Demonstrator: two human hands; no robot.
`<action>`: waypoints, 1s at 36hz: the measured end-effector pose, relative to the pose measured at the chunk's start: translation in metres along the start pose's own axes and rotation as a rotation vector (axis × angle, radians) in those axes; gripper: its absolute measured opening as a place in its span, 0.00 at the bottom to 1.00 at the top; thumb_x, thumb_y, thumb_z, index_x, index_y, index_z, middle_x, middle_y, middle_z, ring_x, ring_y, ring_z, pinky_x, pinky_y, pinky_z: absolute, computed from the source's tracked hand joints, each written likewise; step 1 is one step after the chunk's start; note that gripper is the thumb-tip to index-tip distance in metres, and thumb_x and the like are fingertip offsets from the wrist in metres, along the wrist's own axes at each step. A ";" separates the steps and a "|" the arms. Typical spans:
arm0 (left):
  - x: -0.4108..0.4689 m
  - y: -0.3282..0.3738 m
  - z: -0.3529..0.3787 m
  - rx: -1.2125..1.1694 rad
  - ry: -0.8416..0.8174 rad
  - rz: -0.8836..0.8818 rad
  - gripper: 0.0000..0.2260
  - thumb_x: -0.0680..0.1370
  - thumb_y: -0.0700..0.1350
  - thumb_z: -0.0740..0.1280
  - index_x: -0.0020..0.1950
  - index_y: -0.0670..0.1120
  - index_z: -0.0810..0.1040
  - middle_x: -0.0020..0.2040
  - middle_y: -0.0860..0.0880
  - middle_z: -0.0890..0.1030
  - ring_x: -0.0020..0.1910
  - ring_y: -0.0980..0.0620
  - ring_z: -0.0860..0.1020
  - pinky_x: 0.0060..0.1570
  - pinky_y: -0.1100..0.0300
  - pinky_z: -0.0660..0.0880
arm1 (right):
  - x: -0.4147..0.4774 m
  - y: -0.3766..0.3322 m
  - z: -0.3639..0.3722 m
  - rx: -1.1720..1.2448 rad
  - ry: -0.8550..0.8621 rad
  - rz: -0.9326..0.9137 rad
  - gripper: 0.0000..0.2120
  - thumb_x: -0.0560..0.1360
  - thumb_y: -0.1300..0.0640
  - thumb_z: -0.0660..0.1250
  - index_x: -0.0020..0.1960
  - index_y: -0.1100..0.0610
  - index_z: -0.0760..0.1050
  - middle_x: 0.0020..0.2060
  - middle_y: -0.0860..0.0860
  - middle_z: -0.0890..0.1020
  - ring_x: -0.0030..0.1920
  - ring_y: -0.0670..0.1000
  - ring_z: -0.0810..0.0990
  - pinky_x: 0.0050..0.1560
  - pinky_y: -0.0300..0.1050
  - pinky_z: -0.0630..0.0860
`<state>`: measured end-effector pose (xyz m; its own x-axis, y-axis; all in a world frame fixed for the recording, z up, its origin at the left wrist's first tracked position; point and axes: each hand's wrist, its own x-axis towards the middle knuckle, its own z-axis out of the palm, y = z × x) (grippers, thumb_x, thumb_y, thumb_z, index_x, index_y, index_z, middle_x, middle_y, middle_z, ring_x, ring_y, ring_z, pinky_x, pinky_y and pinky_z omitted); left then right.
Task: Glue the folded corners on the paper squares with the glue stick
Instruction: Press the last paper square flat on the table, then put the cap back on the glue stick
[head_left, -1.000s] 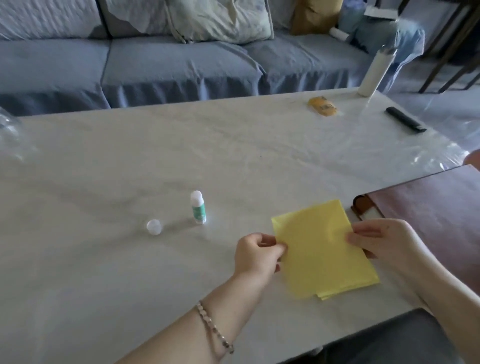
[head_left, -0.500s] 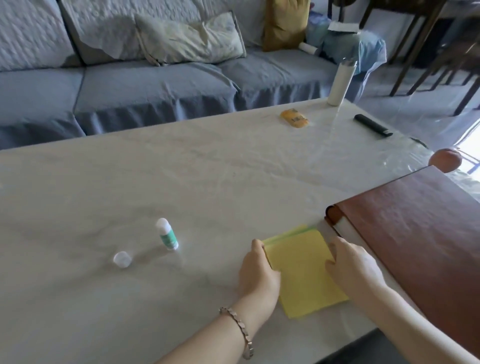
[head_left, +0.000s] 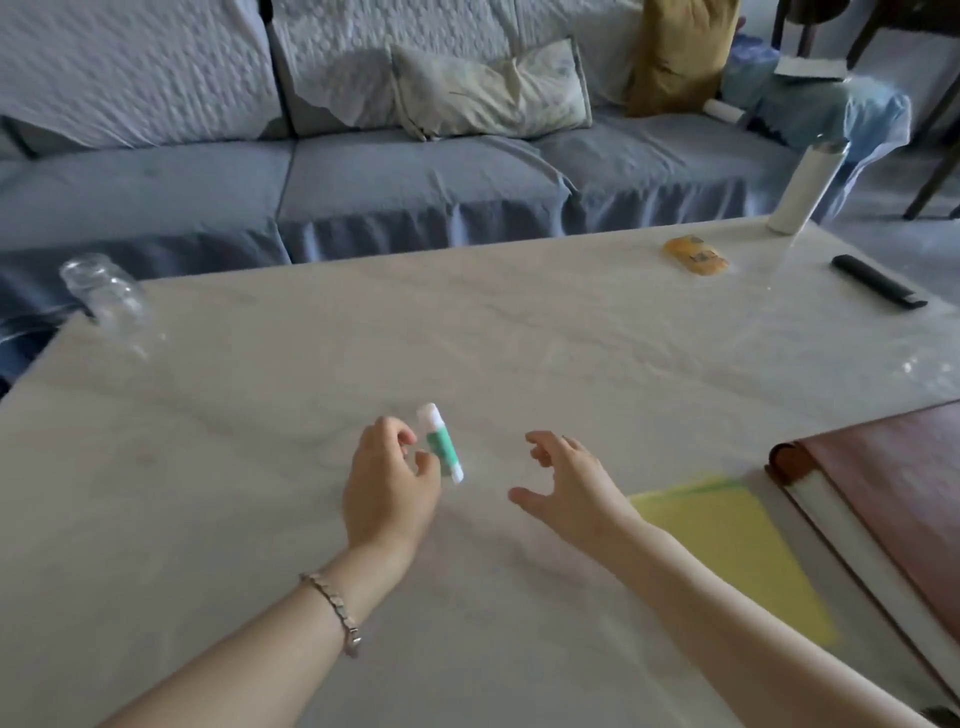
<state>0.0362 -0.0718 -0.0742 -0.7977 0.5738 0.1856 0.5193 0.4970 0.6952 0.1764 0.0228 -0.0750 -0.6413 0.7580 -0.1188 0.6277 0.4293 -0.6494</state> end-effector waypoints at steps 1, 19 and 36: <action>0.002 -0.008 -0.006 0.006 -0.013 -0.015 0.07 0.73 0.38 0.66 0.42 0.47 0.68 0.40 0.51 0.72 0.44 0.44 0.74 0.37 0.58 0.61 | 0.004 -0.006 0.008 0.042 -0.014 0.008 0.33 0.70 0.53 0.72 0.70 0.55 0.62 0.62 0.53 0.71 0.62 0.50 0.71 0.59 0.37 0.65; 0.027 -0.084 -0.017 0.223 -0.321 -0.090 0.25 0.70 0.53 0.72 0.64 0.48 0.71 0.61 0.50 0.70 0.63 0.48 0.67 0.59 0.60 0.66 | 0.087 -0.082 0.086 -0.119 0.011 0.156 0.23 0.75 0.53 0.65 0.67 0.57 0.63 0.63 0.55 0.71 0.65 0.56 0.68 0.56 0.47 0.70; 0.021 -0.021 -0.043 -0.519 -0.375 -0.234 0.05 0.65 0.42 0.63 0.40 0.48 0.74 0.33 0.50 0.72 0.31 0.54 0.70 0.30 0.65 0.66 | 0.011 -0.075 0.005 1.091 0.108 -0.087 0.11 0.68 0.62 0.72 0.49 0.58 0.76 0.42 0.55 0.83 0.42 0.45 0.83 0.39 0.35 0.78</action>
<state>-0.0047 -0.0976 -0.0547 -0.6618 0.7229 -0.1984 0.0567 0.3122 0.9483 0.1197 -0.0034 -0.0310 -0.5889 0.8081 -0.0084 -0.1792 -0.1407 -0.9737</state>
